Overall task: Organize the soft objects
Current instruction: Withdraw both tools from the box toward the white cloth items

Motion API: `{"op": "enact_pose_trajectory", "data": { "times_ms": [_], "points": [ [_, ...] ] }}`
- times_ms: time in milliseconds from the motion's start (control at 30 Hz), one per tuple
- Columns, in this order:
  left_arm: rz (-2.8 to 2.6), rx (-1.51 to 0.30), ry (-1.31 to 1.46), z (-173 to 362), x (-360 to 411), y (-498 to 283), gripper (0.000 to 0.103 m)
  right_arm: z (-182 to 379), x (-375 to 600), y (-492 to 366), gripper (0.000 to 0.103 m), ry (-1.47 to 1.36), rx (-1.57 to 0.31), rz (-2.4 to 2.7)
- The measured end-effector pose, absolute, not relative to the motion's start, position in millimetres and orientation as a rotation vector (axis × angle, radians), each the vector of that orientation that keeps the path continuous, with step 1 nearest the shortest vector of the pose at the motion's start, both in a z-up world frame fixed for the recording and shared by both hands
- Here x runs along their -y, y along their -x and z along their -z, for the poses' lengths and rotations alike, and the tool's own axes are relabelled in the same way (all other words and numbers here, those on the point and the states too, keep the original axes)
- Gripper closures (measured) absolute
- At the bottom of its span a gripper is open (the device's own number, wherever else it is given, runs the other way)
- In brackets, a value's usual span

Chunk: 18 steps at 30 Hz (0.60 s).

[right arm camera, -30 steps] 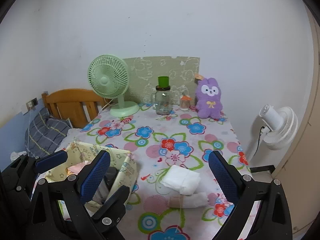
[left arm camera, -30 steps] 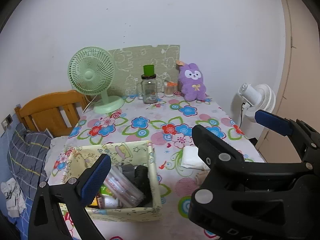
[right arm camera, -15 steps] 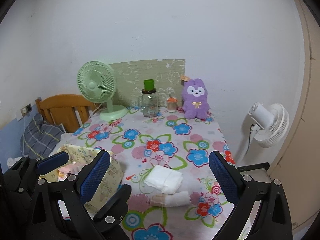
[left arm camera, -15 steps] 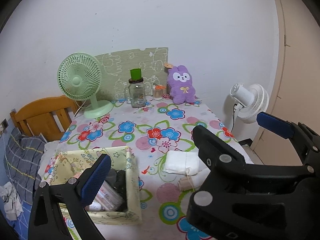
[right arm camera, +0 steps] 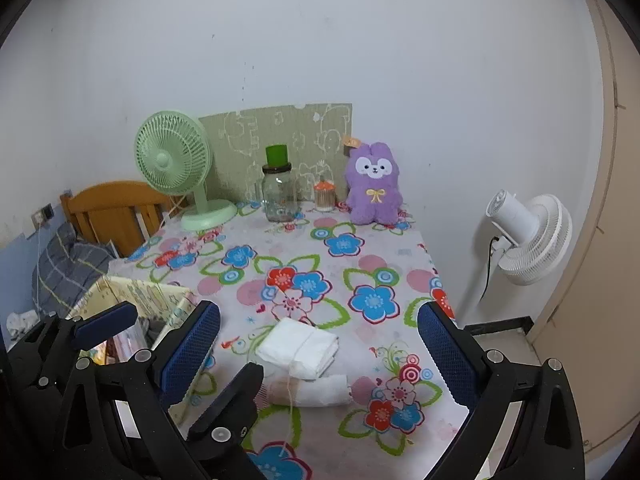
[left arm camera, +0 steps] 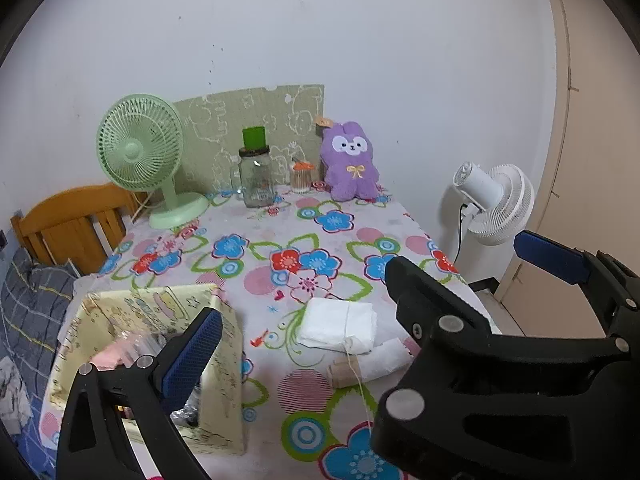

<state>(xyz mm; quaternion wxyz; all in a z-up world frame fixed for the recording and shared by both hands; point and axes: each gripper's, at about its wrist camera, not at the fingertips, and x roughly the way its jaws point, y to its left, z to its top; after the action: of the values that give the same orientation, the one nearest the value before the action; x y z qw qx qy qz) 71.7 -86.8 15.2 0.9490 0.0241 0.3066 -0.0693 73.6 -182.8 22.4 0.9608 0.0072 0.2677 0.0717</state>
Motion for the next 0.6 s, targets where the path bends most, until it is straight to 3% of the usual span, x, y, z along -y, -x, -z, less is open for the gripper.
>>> {"op": "enact_pose_trajectory", "data": {
  "times_ms": [600],
  "points": [
    [0.171,-0.723,-0.078,32,115,-96,0.000,28,202,-99,0.003,-0.011,-0.643,-0.134]
  ]
}}
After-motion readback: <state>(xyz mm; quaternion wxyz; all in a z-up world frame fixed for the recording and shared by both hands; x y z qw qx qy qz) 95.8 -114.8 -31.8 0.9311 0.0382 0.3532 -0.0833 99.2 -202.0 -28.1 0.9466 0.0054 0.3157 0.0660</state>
